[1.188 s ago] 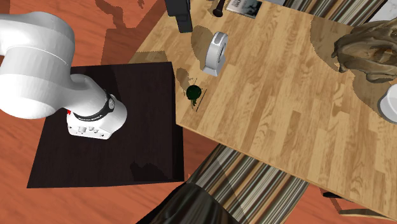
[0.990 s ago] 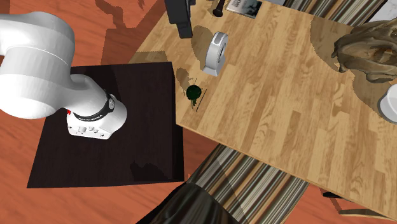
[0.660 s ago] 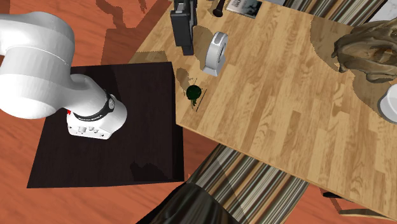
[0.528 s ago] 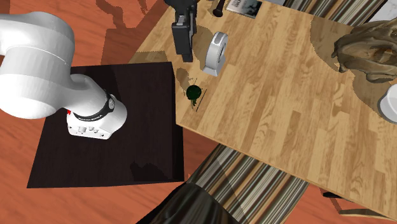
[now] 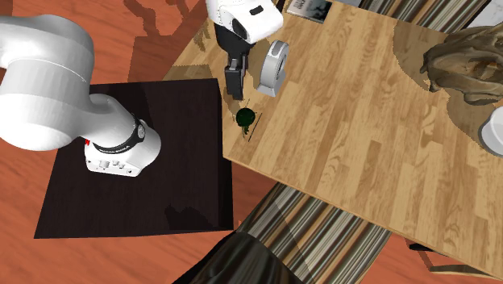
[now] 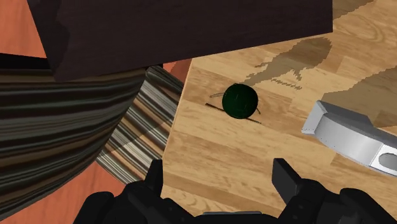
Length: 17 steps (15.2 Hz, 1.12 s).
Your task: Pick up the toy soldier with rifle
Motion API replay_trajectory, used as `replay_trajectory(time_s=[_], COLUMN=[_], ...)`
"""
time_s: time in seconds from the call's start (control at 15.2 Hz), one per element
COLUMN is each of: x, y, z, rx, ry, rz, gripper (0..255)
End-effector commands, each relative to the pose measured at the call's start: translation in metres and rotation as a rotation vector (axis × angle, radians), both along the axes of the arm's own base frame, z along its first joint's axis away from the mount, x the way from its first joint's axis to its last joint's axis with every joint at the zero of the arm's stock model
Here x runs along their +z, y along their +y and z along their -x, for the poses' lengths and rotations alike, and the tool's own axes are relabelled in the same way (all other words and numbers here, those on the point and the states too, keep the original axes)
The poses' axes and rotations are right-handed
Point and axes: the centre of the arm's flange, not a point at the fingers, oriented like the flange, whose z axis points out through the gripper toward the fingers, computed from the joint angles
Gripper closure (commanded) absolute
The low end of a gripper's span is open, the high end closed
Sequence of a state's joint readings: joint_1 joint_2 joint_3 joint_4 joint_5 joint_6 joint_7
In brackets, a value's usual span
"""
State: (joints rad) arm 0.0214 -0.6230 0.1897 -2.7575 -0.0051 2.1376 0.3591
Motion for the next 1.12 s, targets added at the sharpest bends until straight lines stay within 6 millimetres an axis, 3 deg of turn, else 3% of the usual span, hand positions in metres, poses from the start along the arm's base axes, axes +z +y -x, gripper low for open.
replay_trajectory(time_s=[0.0,0.92,1.06], x=[-0.028,-0.209,-0.215], y=[0.007,0.045,0.045], z=[-0.004,-0.004,-0.004], rx=[-0.011,-0.082,-0.082], ry=[0.009,0.085,0.086], rz=[-0.001,-0.002,-0.002], gripper=[0,0,0])
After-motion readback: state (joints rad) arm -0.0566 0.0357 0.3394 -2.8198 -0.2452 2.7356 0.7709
